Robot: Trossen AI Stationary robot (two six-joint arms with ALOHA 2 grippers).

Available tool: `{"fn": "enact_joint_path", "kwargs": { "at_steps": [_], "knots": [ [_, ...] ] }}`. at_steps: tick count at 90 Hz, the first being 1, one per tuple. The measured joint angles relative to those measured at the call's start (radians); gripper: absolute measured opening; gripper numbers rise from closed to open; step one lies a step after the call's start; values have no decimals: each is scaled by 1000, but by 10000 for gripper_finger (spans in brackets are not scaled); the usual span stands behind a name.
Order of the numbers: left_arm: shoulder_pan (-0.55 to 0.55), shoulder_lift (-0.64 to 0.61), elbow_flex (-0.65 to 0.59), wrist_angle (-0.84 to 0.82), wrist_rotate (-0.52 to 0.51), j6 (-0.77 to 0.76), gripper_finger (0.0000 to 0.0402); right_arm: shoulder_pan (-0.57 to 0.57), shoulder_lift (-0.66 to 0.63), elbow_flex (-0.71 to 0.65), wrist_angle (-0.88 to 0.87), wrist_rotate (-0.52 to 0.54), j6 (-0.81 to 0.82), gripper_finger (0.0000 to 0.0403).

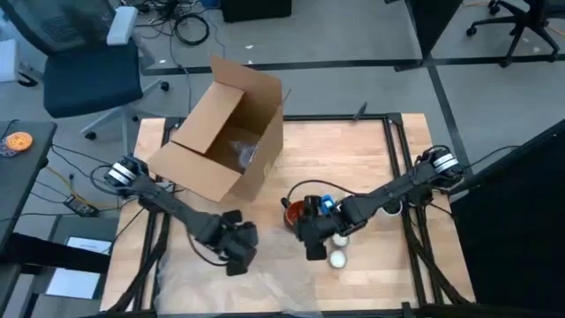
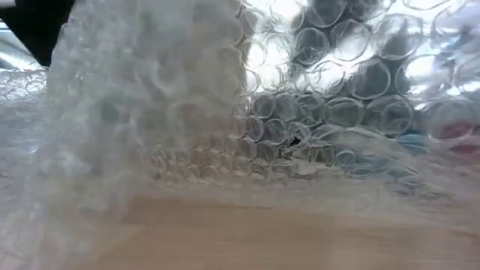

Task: Wrap mug
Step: Wrap the mug with the bubble wrap

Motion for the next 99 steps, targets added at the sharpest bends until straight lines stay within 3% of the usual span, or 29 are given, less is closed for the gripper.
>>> {"fn": "enact_joint_path", "kwargs": {
  "at_steps": [24, 48, 69, 81, 99],
  "knots": [
    [112, 184, 7, 175, -96, 65, 144, -28, 0, -51, 48, -44, -23, 198],
    [178, 185, 67, 46, -138, 161, 144, -93, 0, -53, -29, -72, -82, 170],
    [102, 84, 201, -149, -102, 269, 144, -180, 0, -53, -52, -201, -147, 87],
    [57, 74, 203, -84, -115, 274, 144, -209, -4, -53, -58, -181, -200, 14],
    [45, 112, 113, 103, -129, 220, 144, -203, -12, 38, -172, -55, -213, 4]
  ]
}}
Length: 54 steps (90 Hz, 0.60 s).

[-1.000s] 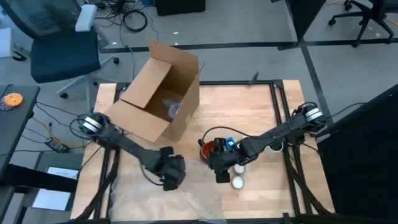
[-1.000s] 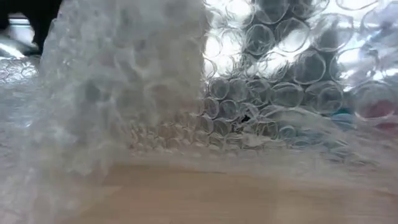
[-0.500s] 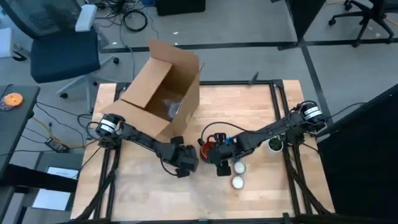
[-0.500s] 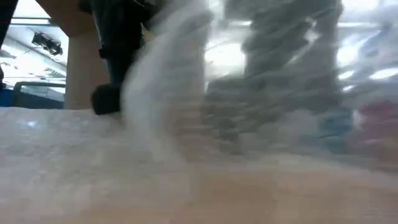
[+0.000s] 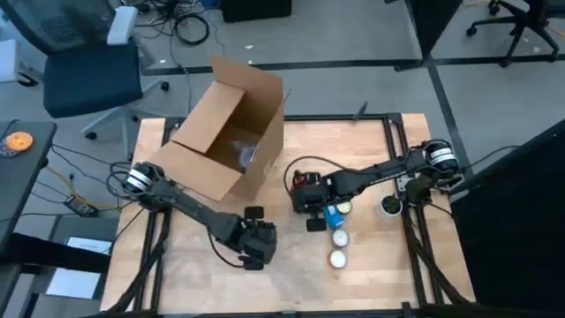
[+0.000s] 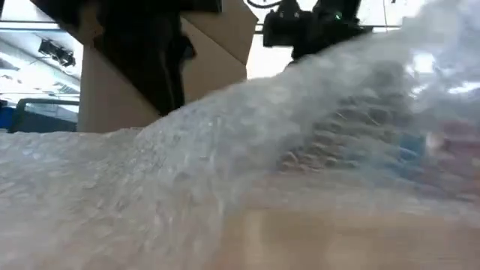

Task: Wrap mug
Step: Wrap the mug with the bubble wrap

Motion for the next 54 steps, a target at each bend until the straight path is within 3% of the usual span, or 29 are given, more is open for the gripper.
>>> {"fn": "enact_joint_path", "kwargs": {
  "at_steps": [9, 24, 31, 39, 54],
  "knots": [
    [3, 1, -56, 97, -22, -26, 144, 38, -8, 63, -40, -9, 11, 2],
    [15, 6, -76, 107, -170, -101, 144, 102, 6, 57, 16, -202, 69, 1],
    [18, -6, -73, 97, -186, -110, 144, 127, 39, 38, 4, -248, 99, 1],
    [6, -14, -52, 37, -151, -122, 144, 136, 77, 27, -47, -236, 108, 1],
    [-56, -20, 38, -124, -75, -173, 144, 96, 106, 34, -59, -95, 37, 0]
  ]
}}
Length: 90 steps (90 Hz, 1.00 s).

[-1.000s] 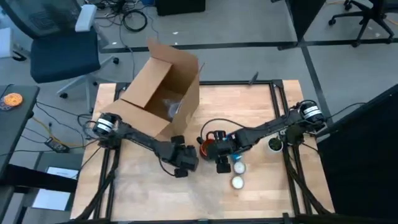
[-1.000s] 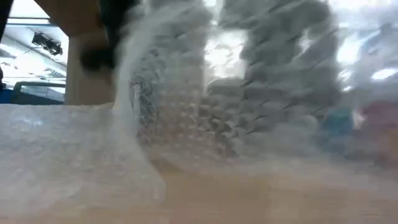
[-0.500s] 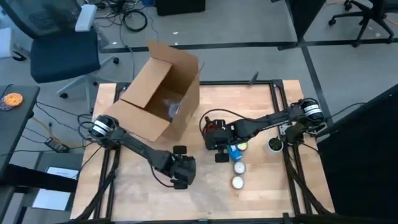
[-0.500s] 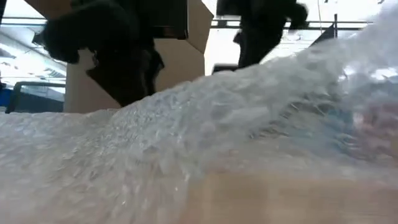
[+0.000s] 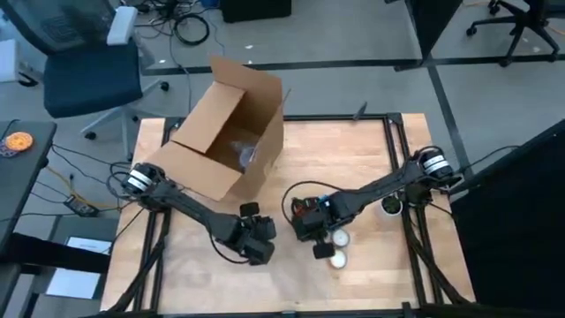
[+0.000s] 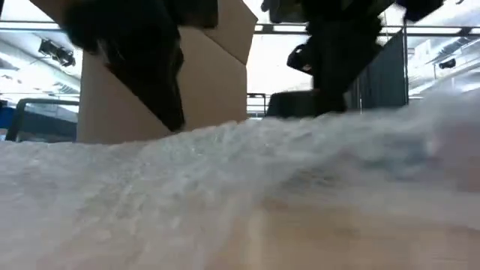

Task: Wrap mug
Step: Wrap the mug with the bubble wrap

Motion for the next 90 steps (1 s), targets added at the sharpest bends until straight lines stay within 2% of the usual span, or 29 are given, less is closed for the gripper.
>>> {"fn": "enact_joint_path", "kwargs": {
  "at_steps": [16, 23, 35, 41, 51, 56, 70, 80, 90],
  "knots": [
    [-76, 2, -3, -111, 86, -96, 144, -67, -14, 32, -67, 156, -81, 0],
    [-104, 3, -30, -146, 96, -152, 144, -80, -33, 76, -123, 170, -91, 0],
    [-147, 5, -104, -95, 147, -210, 144, -60, -44, 109, -134, 91, -52, 0],
    [-163, 6, -151, -46, 211, -225, 144, -35, -44, 103, -67, 33, -46, 0],
    [-191, 6, -179, -64, 334, -226, 144, 5, -37, 74, 48, -20, -27, 0],
    [-205, 2, -178, -74, 357, -243, 144, 22, -29, 67, 53, -41, -6, 0],
    [-235, -24, -113, -60, 353, -235, 144, 69, -14, 109, 11, -20, 40, 0],
    [-248, -58, -55, -67, 330, -201, 144, 94, -18, 171, 84, -9, 24, 0],
    [-255, -113, 8, -132, 257, -195, 144, 104, 10, 187, 204, -39, -31, 0]
  ]
}}
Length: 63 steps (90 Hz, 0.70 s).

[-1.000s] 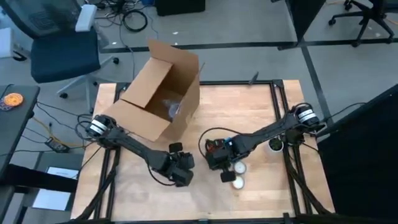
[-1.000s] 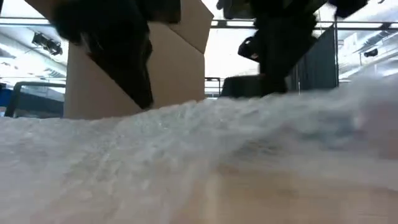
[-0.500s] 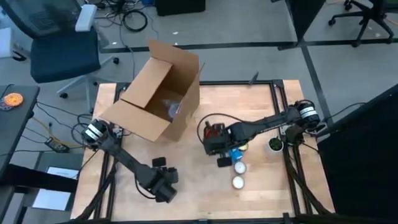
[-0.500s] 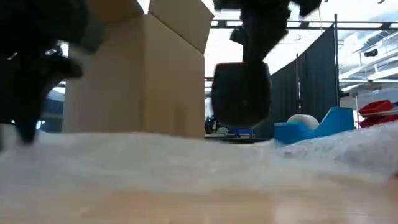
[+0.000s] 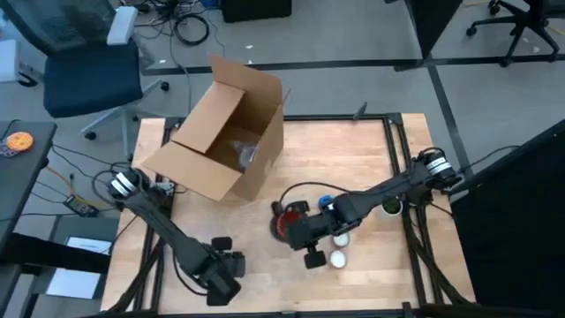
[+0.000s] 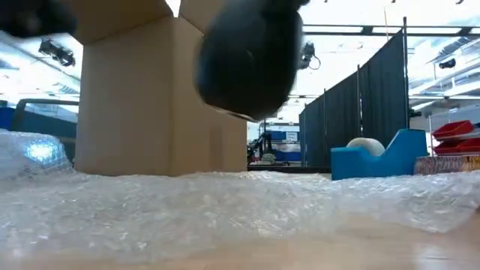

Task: Wrap mug
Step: Wrap the mug with the bubble wrap

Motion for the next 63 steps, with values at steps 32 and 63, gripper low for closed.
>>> {"fn": "enact_joint_path", "kwargs": {
  "at_steps": [32, 63],
  "knots": [
    [-118, -229, 28, -186, -144, -239, 144, -12, 284, 237, 51, -3, -111, 0],
    [-147, -237, -69, -62, -339, -235, 144, -18, 486, 572, -178, -32, -106, 0]
  ]
}}
